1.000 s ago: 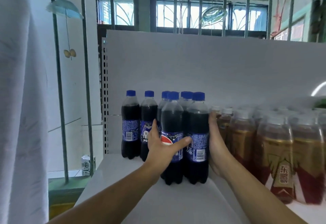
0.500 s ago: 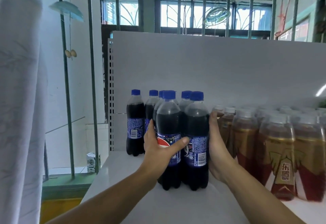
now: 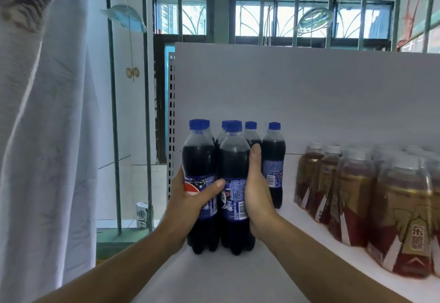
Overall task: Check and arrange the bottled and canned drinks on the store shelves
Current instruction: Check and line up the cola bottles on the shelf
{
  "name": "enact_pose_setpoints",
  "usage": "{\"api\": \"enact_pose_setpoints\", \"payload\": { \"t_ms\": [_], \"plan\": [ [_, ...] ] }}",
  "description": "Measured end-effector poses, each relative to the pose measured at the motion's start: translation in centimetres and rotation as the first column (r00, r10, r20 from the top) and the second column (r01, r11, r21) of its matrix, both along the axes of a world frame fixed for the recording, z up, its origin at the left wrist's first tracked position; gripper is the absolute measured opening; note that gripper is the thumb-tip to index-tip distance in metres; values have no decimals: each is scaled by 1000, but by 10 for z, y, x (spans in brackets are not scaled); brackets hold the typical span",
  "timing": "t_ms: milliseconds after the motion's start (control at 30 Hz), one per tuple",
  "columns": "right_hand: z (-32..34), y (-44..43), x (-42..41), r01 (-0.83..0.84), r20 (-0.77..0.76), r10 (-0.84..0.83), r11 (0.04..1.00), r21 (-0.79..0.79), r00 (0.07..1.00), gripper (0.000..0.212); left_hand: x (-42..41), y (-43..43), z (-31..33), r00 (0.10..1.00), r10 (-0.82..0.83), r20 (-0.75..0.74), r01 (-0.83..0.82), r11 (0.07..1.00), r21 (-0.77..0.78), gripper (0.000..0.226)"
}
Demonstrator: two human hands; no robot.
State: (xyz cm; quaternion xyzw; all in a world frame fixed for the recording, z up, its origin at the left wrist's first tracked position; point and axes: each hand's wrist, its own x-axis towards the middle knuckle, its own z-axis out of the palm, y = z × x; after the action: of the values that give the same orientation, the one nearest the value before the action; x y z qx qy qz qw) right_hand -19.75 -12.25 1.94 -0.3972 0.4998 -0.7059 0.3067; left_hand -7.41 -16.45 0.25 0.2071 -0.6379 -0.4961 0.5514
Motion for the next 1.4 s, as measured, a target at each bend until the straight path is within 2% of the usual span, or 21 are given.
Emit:
{"api": "enact_pose_setpoints", "payload": {
  "t_ms": [100, 200, 400, 533, 600, 667, 733, 800, 867, 900, 967, 1000, 1033, 1233, 1400],
  "plan": [
    [-1, -11, 5, 67, 23, -67, 998, 3, 997, 113, 2, -11, 1, 999, 12, 34, -12, 1000, 8, 76],
    [0, -16, 8, 104, 30, -104, 995, -2, 994, 102, 0, -17, 5, 999, 6, 51, -5, 1000, -9, 60],
    [4, -16, 8, 155, 47, -154, 987, -35, 987, 84, -7, -19, 6, 994, 87, 73, -80, 992, -97, 47],
    [0, -21, 2, 203, 23, -202, 977, -65, 979, 85, -5, -16, 4, 984, 133, 121, -117, 984, -133, 55],
    [5, -10, 3, 207, -68, -211, 976, -64, 975, 79, -3, -16, 4, 977, 132, 170, -107, 983, -149, 55],
    [9, 1, 1, 190, -202, -196, 981, -46, 960, 51, 0, -16, 5, 971, 118, 207, -89, 985, -147, 55],
    [8, 11, -9, 156, -306, -160, 987, -40, 939, 41, 1, -15, 5, 967, 109, 231, -77, 987, -144, 53],
    [4, 22, -20, 83, -367, -75, 996, 7, 927, 37, 1, -14, 4, 967, 107, 229, -75, 987, -145, 51],
    [-5, 32, -29, 4, -436, 39, 995, 96, 899, 22, 1, -13, 3, 968, 109, 227, -78, 987, -140, 51],
    [-9, 36, -34, -24, -502, 109, 984, 174, 858, 25, 1, -13, 3, 968, 107, 226, -76, 987, -143, 50],
    [-16, 40, -39, -26, -632, 248, 940, 340, 734, 71, 0, -15, 1, 968, 107, 229, -71, 985, -159, 48],
    [-18, 40, -39, -22, -656, 299, 918, 395, 693, 85, 0, -16, 1, 969, 105, 225, -69, 984, -162, 48],
    [-19, 37, -38, -6, -666, 316, 906, 424, 676, 89, 0, -17, 0, 971, 102, 218, -67, 985, -162, 48],
    [-8, 29, -36, 4, -656, 350, 881, 474, 669, 58, -1, -22, -3, 975, 79, 208, -46, 986, -159, 54],
    [-11, 34, -36, -11, -651, 314, 905, 425, 691, 71, 0, -14, 1, 975, 117, 189, -91, 986, -138, 81]
  ]
}}
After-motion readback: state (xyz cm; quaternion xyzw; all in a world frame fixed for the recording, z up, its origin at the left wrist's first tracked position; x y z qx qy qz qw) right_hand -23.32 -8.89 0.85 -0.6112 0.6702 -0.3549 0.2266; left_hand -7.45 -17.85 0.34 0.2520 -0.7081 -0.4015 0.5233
